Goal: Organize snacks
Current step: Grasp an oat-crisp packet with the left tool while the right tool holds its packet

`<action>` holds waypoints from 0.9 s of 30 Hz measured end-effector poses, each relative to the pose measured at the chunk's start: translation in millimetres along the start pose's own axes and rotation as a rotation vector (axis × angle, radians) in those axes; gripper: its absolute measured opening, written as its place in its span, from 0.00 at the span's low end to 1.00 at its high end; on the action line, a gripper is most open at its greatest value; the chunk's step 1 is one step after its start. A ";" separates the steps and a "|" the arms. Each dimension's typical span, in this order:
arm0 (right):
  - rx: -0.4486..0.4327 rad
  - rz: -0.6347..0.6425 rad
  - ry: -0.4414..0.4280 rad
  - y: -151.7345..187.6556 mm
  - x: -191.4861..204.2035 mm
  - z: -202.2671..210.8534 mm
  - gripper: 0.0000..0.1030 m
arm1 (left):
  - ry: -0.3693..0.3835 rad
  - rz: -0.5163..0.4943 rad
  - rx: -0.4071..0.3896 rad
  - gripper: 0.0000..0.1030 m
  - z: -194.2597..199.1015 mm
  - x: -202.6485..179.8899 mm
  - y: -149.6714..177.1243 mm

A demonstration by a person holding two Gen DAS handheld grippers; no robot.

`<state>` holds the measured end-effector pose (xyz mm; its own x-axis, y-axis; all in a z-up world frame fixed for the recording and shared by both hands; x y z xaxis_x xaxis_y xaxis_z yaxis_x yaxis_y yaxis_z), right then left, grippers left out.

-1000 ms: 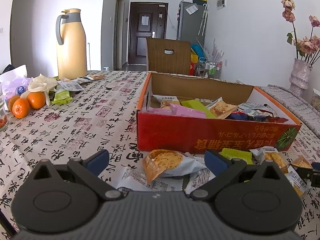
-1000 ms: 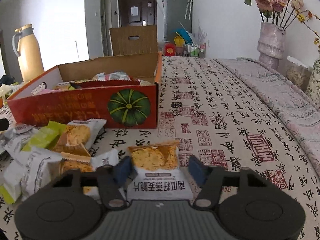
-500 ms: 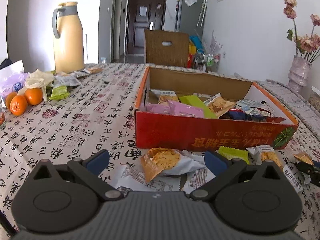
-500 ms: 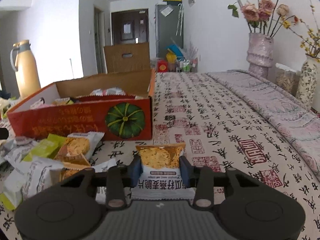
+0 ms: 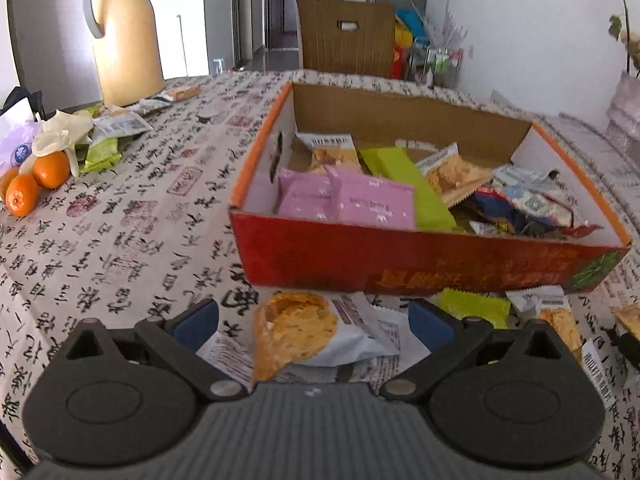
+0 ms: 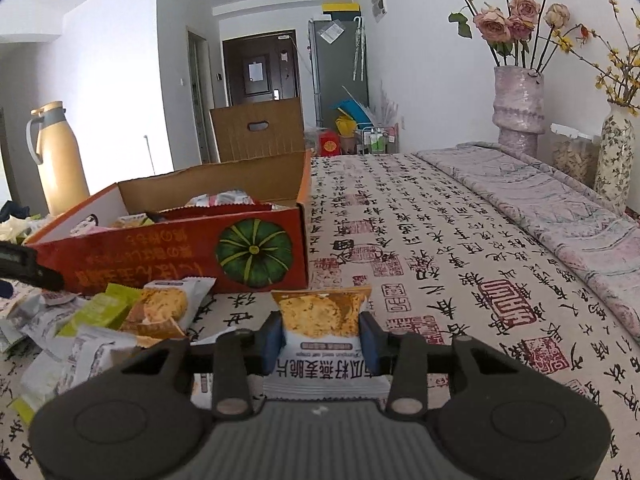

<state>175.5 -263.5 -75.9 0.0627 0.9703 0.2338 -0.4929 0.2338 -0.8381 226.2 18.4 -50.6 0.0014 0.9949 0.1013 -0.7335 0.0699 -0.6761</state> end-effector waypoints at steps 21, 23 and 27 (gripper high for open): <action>-0.005 -0.004 -0.017 -0.1 1.1 1.9 0.38 | 0.035 0.061 0.033 0.68 -10.7 0.9 9.1; -0.004 -0.004 -0.015 -0.2 1.2 1.7 0.38 | 0.037 0.066 0.033 0.67 -10.4 2.1 9.4; -0.003 -0.003 -0.009 -0.2 1.0 0.9 0.38 | 0.042 0.071 0.029 0.66 -8.5 3.3 10.5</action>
Point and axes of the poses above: each gripper's, at about its wrist camera, not at the fingertips, and z roughly against the way its jaws point, x to its left, y to its underside, the point moved 6 cm from there along -z, roughly the way its jaws point, and after that the axes turned 9 degrees about -z, right-handed, at the moved point
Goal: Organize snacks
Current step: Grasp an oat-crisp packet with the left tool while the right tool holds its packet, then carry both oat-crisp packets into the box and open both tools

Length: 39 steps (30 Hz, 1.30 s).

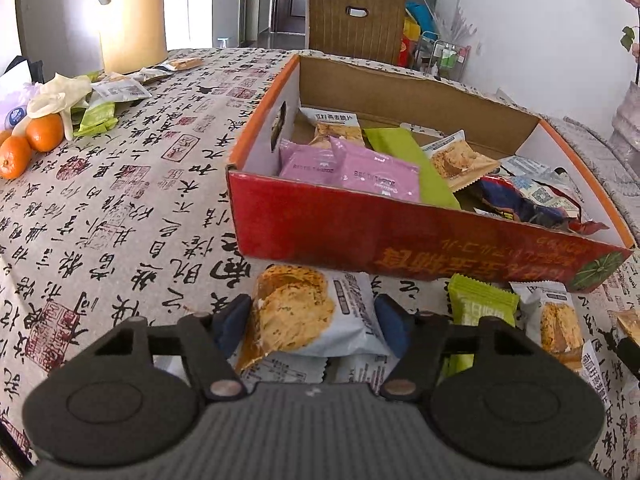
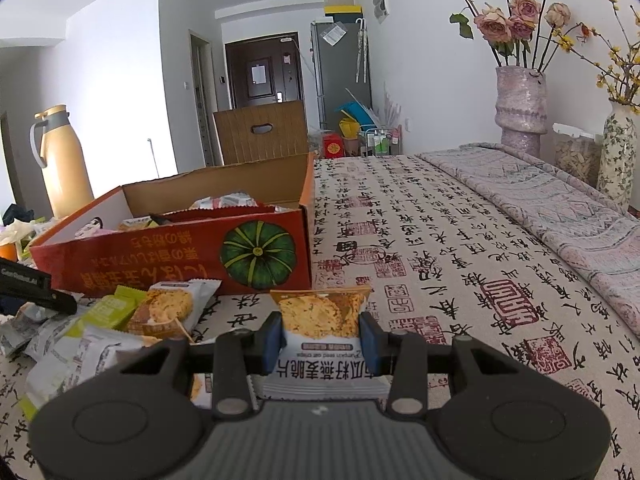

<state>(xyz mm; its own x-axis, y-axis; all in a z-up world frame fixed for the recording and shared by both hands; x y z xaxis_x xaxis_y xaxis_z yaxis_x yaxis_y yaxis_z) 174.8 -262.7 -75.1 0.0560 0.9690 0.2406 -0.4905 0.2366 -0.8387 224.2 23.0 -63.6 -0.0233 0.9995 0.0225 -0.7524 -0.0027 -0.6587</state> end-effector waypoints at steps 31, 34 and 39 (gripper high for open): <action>-0.083 0.075 -0.087 -31.0 49.6 21.8 0.38 | 0.044 -0.070 -0.265 0.61 74.4 -8.4 -19.3; -0.108 0.082 -0.104 -42.5 58.4 20.9 0.38 | 0.045 -0.079 -0.289 0.61 79.8 -12.9 -29.0; -0.146 0.090 -0.123 -63.6 71.6 14.5 0.38 | 0.042 -0.082 -0.320 0.61 82.3 -17.1 -48.2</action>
Point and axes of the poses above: each gripper's, at about its wrist camera, not at the fingertips, and z roughly against the way its jaws point, x to its left, y to its underside, the point moved 6 cm from there along -z, roughly the way its jaws point, and after that the axes turned 9 degrees about -z, right-handed, at the moved point
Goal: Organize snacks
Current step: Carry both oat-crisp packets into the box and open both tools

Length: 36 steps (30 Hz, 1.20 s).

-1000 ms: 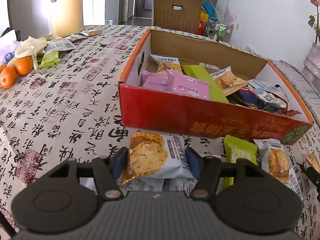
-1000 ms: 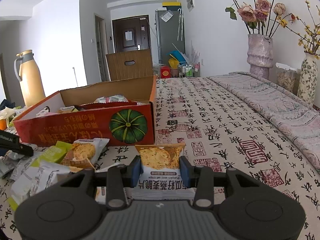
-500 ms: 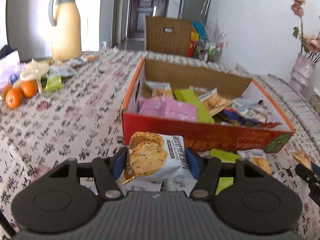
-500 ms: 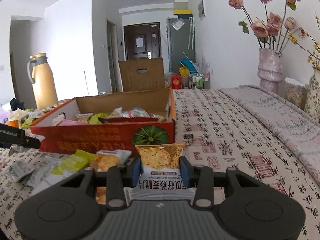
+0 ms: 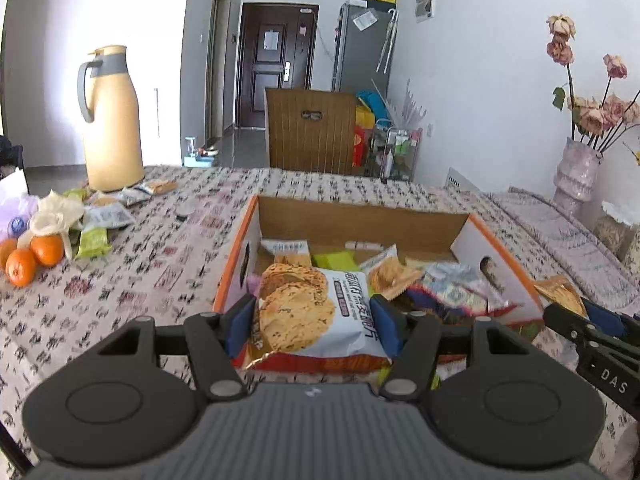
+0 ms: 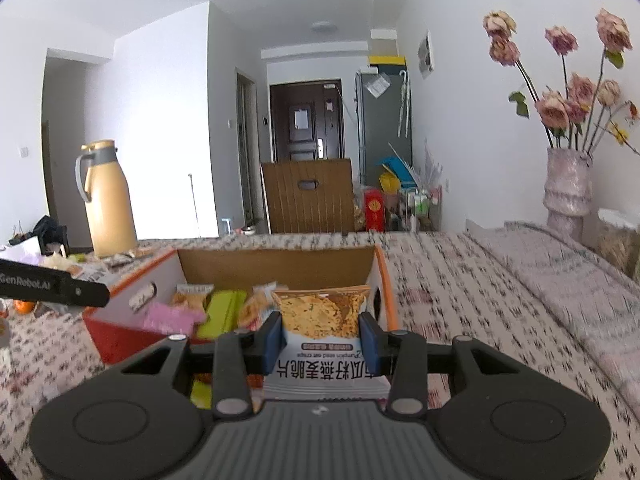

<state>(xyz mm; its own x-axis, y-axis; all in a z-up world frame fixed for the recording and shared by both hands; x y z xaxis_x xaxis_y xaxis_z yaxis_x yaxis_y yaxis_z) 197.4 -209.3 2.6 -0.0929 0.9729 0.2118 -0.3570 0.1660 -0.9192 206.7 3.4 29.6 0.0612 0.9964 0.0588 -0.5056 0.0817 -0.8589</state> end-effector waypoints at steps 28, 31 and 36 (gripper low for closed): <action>0.030 -0.016 -0.030 -31.3 22.3 -113.9 0.38 | -0.039 0.016 -0.017 0.61 -93.8 5.6 -38.6; 0.057 -0.021 -0.030 -26.7 19.8 -120.2 0.39 | -0.032 0.013 -0.003 0.62 -97.7 4.8 -34.4; 0.067 -0.036 -0.031 -24.1 16.5 -120.3 0.43 | -0.038 0.019 -0.023 0.74 -93.4 5.7 -33.6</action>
Point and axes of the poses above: each gripper's, at about its wrist camera, not at the fingertips, and z roughly against the way its jaws point, x to its left, y to its underside, the point moved 6 cm from there along -z, roughly the way its jaws point, and after that the axes turned 9 degrees about -z, right-handed, at the moved point
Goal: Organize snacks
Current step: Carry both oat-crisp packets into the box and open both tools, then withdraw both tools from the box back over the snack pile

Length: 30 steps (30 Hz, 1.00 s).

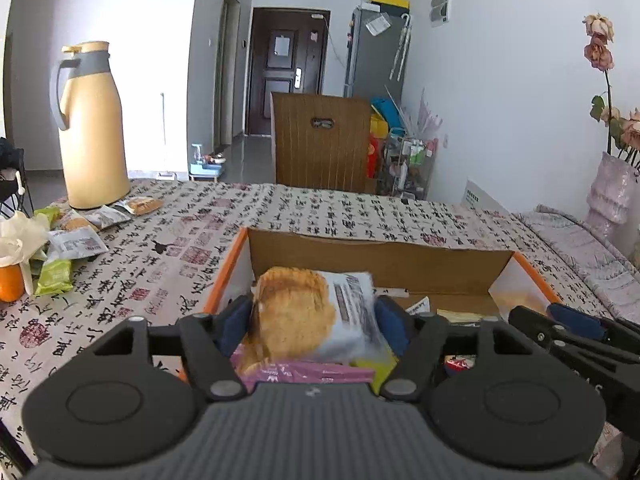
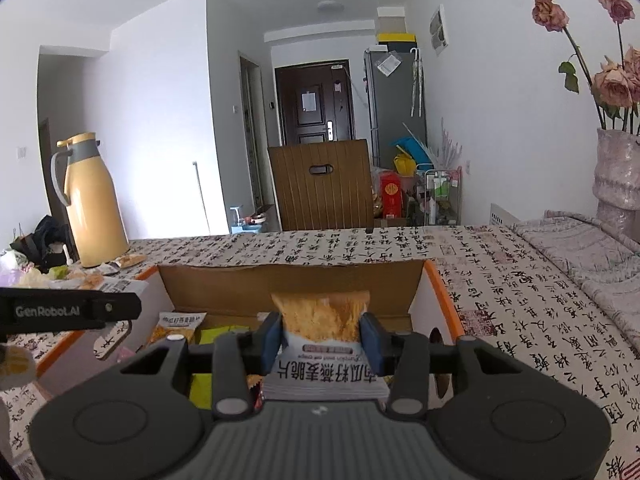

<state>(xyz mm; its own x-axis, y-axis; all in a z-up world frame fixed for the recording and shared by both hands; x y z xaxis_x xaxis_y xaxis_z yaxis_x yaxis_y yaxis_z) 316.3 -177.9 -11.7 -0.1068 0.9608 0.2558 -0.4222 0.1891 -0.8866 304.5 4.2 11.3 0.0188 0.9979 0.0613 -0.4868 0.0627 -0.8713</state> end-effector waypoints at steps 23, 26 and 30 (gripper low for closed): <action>-0.049 -0.038 0.002 -6.2 -5.3 10.4 1.00 | -0.043 0.037 -0.041 1.00 12.3 7.3 -5.8; -0.064 -0.030 0.001 -10.3 -3.1 17.7 1.00 | -0.042 0.041 -0.046 1.00 17.7 8.0 -9.4; -0.086 -0.015 0.007 -16.1 0.2 31.6 1.00 | -0.042 0.030 -0.056 1.00 29.6 8.0 -13.6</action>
<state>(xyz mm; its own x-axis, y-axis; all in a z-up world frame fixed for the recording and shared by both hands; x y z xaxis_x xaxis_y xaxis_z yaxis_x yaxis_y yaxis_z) 294.6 -187.1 14.8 -0.0945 0.9591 0.2670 -0.3448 0.2201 -0.9125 285.4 11.0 38.0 -0.0321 0.9980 0.0536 -0.4371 0.0342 -0.8988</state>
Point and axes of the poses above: each gripper's, at about its wrist camera, not at the fingertips, and z roughly against the way its jaws point, x to its left, y to its underside, the point moved 6 cm from there along -z, roughly the way its jaws point, and after that the axes turned 9 degrees about -z, right-handed, at the moved point
